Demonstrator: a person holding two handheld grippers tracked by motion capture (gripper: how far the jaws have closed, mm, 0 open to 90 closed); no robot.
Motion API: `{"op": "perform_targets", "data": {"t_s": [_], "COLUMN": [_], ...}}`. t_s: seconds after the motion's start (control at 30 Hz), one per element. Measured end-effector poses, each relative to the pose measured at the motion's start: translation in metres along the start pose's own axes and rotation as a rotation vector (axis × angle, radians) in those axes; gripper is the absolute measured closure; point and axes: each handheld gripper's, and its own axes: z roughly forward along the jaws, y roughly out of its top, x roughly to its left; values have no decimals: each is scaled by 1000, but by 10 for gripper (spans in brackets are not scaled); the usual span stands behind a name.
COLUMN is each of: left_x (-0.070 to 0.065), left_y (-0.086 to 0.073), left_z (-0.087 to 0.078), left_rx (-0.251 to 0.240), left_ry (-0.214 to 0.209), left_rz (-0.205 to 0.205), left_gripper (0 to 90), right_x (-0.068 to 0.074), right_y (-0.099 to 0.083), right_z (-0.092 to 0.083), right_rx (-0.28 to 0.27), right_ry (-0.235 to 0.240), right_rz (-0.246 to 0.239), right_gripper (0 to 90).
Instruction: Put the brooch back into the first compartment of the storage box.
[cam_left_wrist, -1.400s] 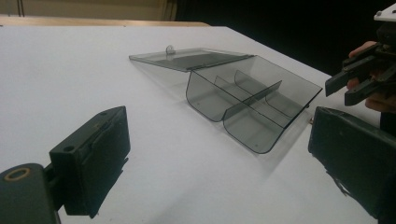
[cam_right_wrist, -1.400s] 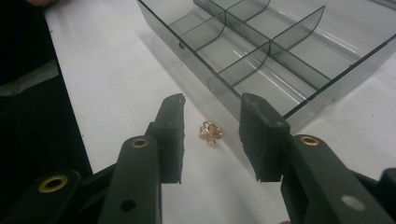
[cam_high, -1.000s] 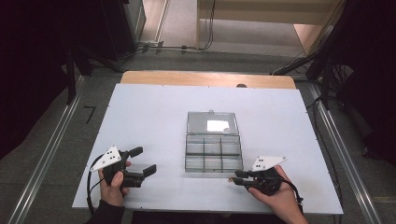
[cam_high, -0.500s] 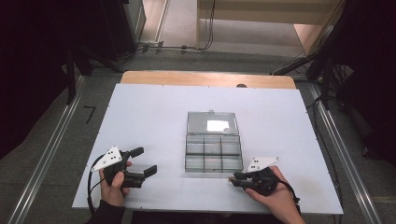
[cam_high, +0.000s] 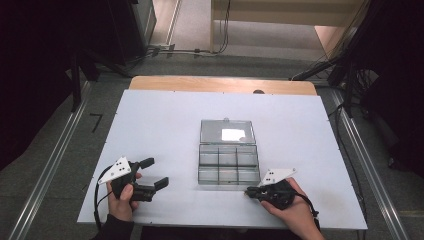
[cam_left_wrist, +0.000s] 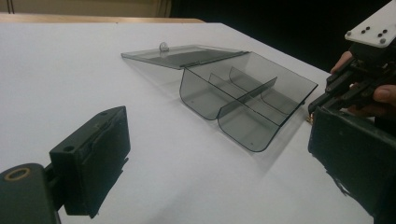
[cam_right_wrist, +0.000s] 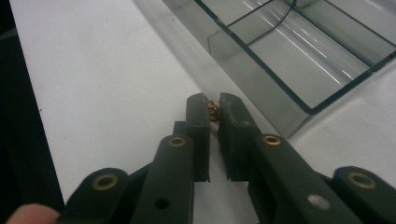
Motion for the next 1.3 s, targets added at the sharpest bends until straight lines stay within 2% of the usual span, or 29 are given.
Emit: {"op": "perform_targets", "data": {"t_s": [0.23, 0.57, 1.3], "left_x": [0, 0, -1], "left_y": [0, 0, 0], "left_z": [0, -1, -1], "left_rx": [-2, -5, -7], "left_ry": [0, 0, 3], "left_rz": [0, 2, 3], "left_gripper": [60, 60, 60], "right_x": [1, 1, 7], "right_y": [1, 2, 8], "right_z": [0, -3, -16], "right_rx": [0, -14, -61], "right_ry": [17, 35, 45], "right_rz": [-6, 0, -6], "right_gripper": [878, 878, 878]}}
